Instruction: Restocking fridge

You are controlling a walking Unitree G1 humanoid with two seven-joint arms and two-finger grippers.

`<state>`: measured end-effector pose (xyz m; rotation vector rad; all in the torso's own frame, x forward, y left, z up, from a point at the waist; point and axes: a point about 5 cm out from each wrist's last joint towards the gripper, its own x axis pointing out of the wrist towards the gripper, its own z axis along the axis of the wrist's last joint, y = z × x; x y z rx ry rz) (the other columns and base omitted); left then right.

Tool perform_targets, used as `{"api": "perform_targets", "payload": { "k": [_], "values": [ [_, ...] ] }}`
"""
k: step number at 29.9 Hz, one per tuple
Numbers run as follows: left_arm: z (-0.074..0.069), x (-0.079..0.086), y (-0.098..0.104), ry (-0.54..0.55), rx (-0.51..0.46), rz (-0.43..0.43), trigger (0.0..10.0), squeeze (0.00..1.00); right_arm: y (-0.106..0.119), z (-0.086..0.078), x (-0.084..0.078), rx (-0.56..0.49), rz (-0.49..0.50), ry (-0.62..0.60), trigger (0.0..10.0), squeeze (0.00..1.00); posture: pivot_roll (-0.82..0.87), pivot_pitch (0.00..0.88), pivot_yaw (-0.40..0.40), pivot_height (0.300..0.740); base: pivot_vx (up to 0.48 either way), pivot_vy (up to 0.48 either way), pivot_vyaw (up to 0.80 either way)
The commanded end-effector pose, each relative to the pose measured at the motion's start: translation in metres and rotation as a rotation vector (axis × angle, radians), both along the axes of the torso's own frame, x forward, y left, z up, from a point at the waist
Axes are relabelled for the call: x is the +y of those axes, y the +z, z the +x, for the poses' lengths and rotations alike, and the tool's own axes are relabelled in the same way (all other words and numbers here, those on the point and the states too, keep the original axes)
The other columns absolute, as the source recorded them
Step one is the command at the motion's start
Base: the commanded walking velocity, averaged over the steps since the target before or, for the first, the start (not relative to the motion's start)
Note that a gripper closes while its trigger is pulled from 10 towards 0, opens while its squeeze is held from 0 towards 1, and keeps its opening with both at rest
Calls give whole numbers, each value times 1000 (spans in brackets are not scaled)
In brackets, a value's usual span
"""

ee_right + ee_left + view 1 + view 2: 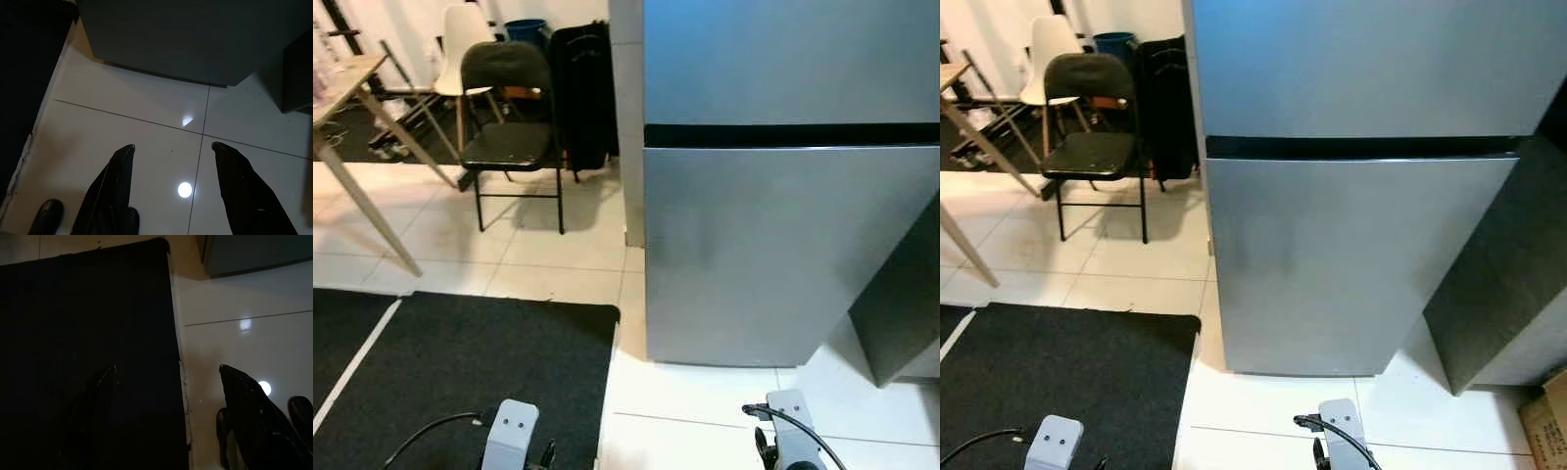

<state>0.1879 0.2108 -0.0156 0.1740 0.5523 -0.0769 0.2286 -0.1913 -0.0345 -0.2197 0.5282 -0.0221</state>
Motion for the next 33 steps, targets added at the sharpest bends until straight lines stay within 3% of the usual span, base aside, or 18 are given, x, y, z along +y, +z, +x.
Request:
{"api": "perform_targets", "payload": {
  "k": [1, 33],
  "values": [
    [-5, 1, -4, 5, 19, 5, 10000, 0, -7, -8, -1, 34, -9, -11, 10000, 0, -86, 133, 27, 736, 0, 0, 800],
    [-5, 1, -4, -3, 15, 7, 10000, 0, -8, -7, -1, 31, -7, -9, 10000, 0, -82, 123, 30, 736, 0, 0, 800]
  ]
}}
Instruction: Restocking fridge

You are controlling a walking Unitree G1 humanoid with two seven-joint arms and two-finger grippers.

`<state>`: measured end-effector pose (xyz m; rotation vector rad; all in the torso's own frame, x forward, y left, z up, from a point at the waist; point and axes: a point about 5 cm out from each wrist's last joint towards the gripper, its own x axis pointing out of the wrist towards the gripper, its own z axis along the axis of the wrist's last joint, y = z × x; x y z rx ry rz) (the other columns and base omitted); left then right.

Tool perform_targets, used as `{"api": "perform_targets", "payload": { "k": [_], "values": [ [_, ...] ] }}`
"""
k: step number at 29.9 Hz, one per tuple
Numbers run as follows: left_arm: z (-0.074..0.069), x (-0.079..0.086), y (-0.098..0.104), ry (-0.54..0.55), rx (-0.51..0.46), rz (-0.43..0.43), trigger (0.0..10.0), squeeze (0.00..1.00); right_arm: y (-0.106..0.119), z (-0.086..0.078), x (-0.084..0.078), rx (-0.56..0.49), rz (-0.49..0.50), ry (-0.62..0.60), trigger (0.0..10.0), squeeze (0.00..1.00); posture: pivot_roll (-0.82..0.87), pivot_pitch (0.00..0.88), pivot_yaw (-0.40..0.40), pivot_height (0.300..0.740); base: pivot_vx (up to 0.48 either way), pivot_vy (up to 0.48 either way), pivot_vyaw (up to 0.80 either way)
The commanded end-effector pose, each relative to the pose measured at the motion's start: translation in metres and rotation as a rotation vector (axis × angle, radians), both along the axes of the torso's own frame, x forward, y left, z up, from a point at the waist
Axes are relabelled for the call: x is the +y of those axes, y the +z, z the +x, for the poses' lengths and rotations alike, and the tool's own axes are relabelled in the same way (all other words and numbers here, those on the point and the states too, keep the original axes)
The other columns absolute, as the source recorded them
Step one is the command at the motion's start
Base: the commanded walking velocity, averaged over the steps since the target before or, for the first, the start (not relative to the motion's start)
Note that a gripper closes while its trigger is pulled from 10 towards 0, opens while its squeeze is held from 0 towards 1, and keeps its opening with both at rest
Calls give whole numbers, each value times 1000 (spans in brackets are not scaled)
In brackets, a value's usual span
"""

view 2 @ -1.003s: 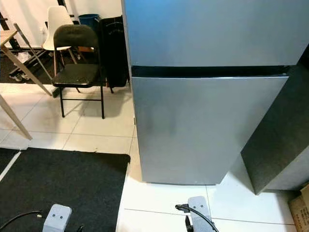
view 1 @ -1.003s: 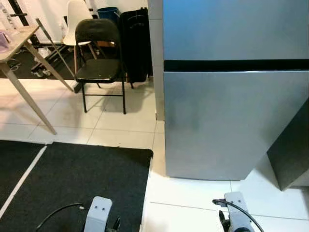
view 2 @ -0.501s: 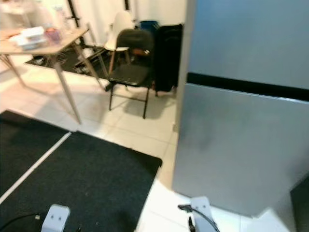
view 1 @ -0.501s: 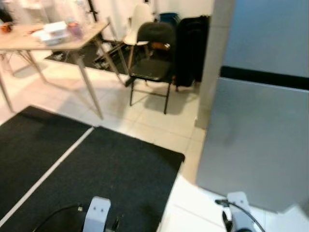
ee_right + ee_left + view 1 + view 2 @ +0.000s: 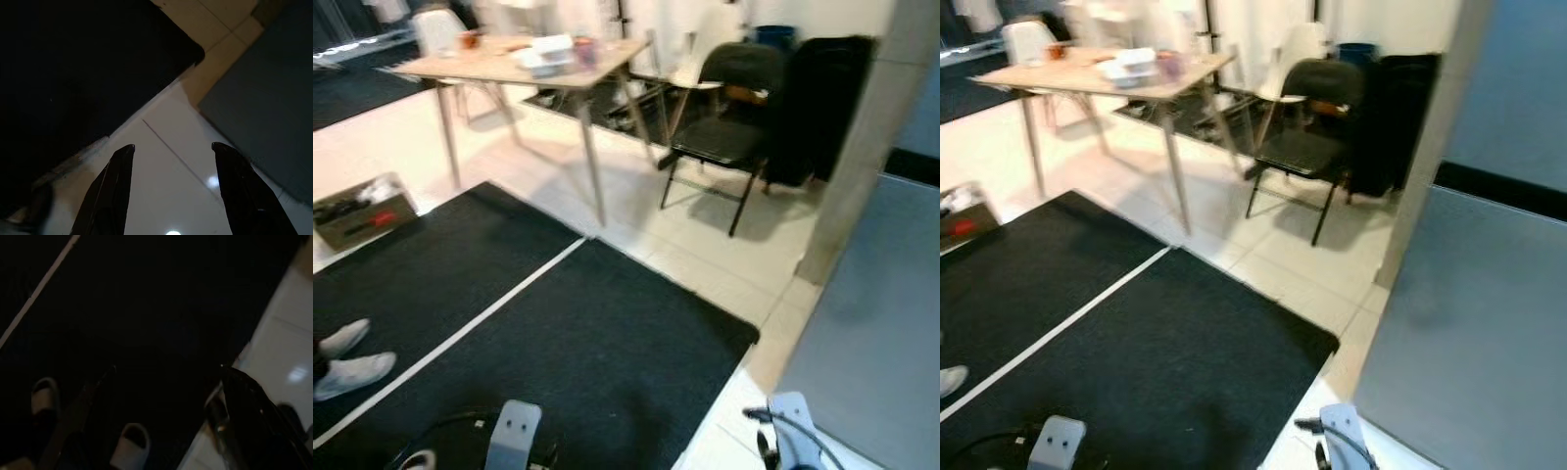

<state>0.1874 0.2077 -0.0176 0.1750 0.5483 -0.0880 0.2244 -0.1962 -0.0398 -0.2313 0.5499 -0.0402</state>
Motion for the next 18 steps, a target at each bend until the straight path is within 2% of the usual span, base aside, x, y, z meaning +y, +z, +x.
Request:
{"api": "perform_targets", "payload": {
  "k": [1, 18],
  "values": [
    [-4, 4, -3, 8, 18, 10, 10000, 0, -3, -3, 4, 11, 9, 7, 10000, 0, -82, 123, 30, 736, 0, 0, 800],
    [-4, 3, -2, 6, 16, 8, 10000, 0, -3, -3, 5, 11, 12, 6, 10000, 0, -82, 130, 32, 736, 0, 0, 800]
  ]
}}
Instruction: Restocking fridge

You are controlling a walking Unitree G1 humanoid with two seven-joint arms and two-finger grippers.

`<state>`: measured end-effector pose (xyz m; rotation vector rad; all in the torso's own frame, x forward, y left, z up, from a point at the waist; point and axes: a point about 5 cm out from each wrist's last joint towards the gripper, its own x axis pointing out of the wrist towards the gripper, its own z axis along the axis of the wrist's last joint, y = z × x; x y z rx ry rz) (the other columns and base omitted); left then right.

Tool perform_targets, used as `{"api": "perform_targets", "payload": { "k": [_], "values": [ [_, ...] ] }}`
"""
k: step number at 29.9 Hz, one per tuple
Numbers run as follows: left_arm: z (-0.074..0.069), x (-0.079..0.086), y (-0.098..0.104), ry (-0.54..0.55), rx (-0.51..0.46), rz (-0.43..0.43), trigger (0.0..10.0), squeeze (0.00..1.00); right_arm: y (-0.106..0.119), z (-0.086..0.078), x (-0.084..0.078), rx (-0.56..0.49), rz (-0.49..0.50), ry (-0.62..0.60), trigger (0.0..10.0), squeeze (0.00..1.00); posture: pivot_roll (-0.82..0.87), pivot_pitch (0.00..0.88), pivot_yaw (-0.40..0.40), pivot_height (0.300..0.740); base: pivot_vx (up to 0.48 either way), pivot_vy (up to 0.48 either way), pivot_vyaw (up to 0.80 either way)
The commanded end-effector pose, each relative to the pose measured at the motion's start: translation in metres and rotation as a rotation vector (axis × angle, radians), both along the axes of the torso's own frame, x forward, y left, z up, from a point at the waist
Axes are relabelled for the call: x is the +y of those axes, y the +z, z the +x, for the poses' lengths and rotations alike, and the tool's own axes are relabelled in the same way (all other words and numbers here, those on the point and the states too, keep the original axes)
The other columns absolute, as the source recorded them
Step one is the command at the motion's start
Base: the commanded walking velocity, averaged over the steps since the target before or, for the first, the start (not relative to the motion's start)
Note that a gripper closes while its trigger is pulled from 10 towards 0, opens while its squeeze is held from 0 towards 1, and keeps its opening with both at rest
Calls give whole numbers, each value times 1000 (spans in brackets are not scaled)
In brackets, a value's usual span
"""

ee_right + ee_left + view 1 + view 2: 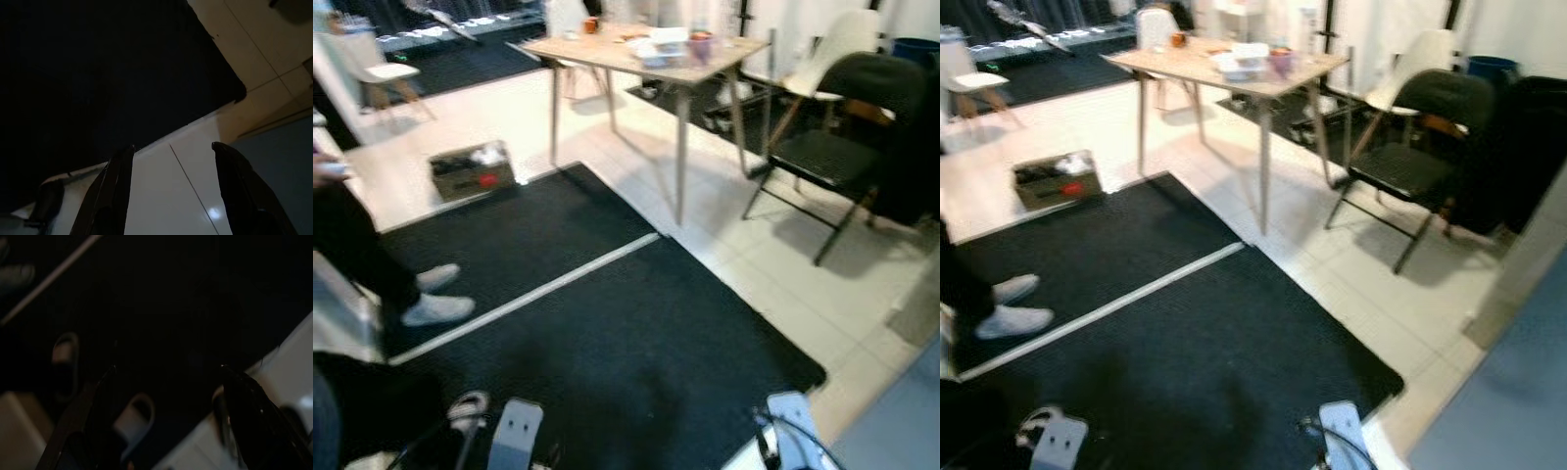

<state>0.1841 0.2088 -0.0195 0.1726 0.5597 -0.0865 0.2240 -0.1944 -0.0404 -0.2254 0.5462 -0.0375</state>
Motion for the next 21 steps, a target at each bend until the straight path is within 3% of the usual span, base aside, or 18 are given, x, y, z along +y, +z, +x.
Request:
{"api": "perform_targets", "payload": {
  "k": [1, 19, 21],
  "values": [
    [0, 2, 0, 3, 5, 9, 10000, 0, -3, -3, 3, 15, 6, 5, 10000, 0, -82, 130, 32, 736, 0, 0, 800],
    [0, 1, 0, 6, 6, 6, 10000, 0, -3, -3, 3, 14, 6, 3, 10000, 0, -81, 132, 32, 736, 0, 0, 800],
    [0, 1, 0, 6, 6, 6, 10000, 0, -3, -3, 3, 13, 6, 3, 10000, 0, -81, 132, 32, 736, 0, 0, 0]
  ]
}}
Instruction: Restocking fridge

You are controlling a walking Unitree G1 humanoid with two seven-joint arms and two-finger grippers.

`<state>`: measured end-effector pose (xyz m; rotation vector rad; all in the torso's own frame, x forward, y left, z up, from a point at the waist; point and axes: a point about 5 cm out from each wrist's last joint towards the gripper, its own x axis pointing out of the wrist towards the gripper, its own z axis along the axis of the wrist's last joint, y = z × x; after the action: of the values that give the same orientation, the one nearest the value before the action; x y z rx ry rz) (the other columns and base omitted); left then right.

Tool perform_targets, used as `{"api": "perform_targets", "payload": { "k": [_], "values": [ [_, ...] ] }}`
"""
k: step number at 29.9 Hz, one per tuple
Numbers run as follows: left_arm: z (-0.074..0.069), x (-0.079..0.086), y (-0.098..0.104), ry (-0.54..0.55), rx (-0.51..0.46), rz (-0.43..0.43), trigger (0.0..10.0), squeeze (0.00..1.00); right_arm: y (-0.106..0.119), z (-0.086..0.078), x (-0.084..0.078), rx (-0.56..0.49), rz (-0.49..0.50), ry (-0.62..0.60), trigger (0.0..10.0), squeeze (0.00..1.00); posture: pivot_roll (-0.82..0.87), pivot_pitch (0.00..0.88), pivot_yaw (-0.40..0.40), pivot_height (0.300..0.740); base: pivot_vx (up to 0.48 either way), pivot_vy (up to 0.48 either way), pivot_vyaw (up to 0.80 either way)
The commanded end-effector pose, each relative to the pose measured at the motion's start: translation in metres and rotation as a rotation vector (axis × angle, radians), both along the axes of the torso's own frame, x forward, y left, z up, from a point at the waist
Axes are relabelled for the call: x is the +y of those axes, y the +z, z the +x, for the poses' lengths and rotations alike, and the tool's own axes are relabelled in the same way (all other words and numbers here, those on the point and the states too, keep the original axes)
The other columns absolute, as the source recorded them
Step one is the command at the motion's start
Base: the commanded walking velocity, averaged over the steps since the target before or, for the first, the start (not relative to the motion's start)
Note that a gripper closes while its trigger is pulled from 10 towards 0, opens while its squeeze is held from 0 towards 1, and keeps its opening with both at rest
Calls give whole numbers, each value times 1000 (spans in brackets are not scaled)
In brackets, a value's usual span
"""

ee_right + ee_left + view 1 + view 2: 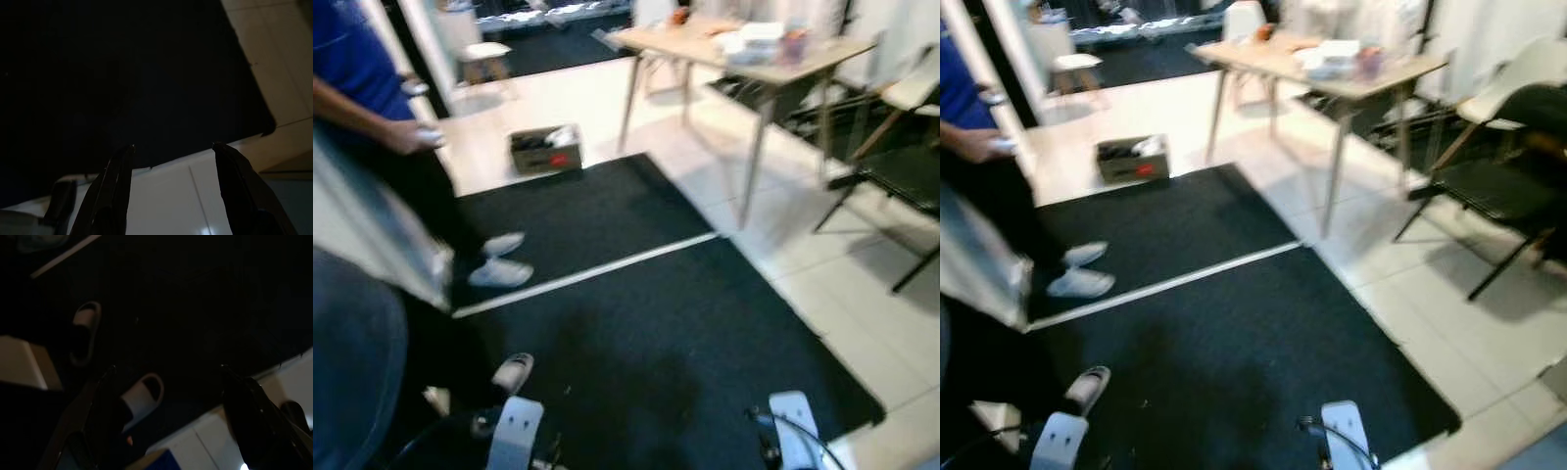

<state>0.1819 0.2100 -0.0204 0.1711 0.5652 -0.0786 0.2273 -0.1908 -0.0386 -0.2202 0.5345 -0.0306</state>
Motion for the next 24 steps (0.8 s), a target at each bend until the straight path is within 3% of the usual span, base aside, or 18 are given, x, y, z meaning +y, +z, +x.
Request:
{"api": "perform_targets", "payload": {
  "k": [1, 24],
  "values": [
    [2, 0, 1, -2, 1, 5, 10000, 0, -5, -6, -1, 22, 8, -10, 10000, 0, -81, 132, 32, 736, 0, 0, 0],
    [4, -2, 0, 3, -1, -1, 10000, 0, -3, -5, 0, 9, 35, -21, 10000, 0, -84, 132, 31, 736, 0, 0, 0]
  ]
}}
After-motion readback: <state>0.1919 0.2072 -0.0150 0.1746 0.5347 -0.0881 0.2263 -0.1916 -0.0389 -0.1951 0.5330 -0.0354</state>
